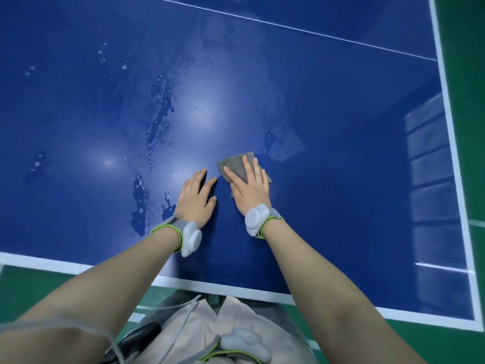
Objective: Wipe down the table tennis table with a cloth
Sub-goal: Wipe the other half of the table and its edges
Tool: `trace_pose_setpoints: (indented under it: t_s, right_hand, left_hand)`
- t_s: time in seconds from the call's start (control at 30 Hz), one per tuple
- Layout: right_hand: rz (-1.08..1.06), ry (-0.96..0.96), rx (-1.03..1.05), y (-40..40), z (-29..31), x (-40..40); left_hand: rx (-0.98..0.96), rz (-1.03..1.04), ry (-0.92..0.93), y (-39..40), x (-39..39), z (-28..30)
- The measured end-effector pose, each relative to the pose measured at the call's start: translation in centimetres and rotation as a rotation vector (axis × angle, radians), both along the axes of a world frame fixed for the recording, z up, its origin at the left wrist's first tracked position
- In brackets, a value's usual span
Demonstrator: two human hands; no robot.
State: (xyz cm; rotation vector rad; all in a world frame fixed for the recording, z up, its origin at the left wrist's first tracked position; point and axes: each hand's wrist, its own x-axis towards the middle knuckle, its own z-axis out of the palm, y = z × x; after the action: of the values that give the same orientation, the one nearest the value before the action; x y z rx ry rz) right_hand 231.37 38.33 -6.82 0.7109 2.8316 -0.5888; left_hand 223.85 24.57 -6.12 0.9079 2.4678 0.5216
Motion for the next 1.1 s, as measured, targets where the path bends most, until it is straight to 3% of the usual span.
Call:
trace_pose_setpoints:
  t_s: [0.1,0.4,0.63,0.7,0.83,0.93,1.0,1.1]
  right_hand:
    - [0.007,0.014,0.013,2.3,-0.3,0.3]
    - [-0.601,-0.079,-0.05,6.3,0.1,-2.1]
    - [-0.087,0.062,-0.081,4.5,-0.5,-3.2]
    - [-0.146,0.066,-0.064,6.6,-0.7,-2.9]
    - [-0.505,-0.022,0.023,9.4,-0.8,-2.8]
    - [-0.613,-0.078,0.02,9.2,-0.7,-3.6]
    - [-0.558,-0.086,0.011,8.2,-0.6,-4.7]
    - [-0.293,-0.046,0.022,6.4,-0.5,-5.8]
  left_hand:
    - [-0.017,0.027,-0.007,1.2,-1.0,0.0]
    - [-0.01,0.053,0.02,2.6,-2.5,-0.5]
    - [-0.003,0.071,0.048,3.6,-2.8,-1.0]
    - [-0.003,0.067,0.047,3.9,-3.1,-1.1]
    - [0.001,0.072,0.058,4.4,-3.6,-1.2]
    - [-0.002,0.076,0.077,4.7,-3.7,-1.3]
    - [0.002,0.084,0.072,5.3,-4.0,-1.4]
    - [-0.005,0.086,0.082,6.1,-4.7,-1.5]
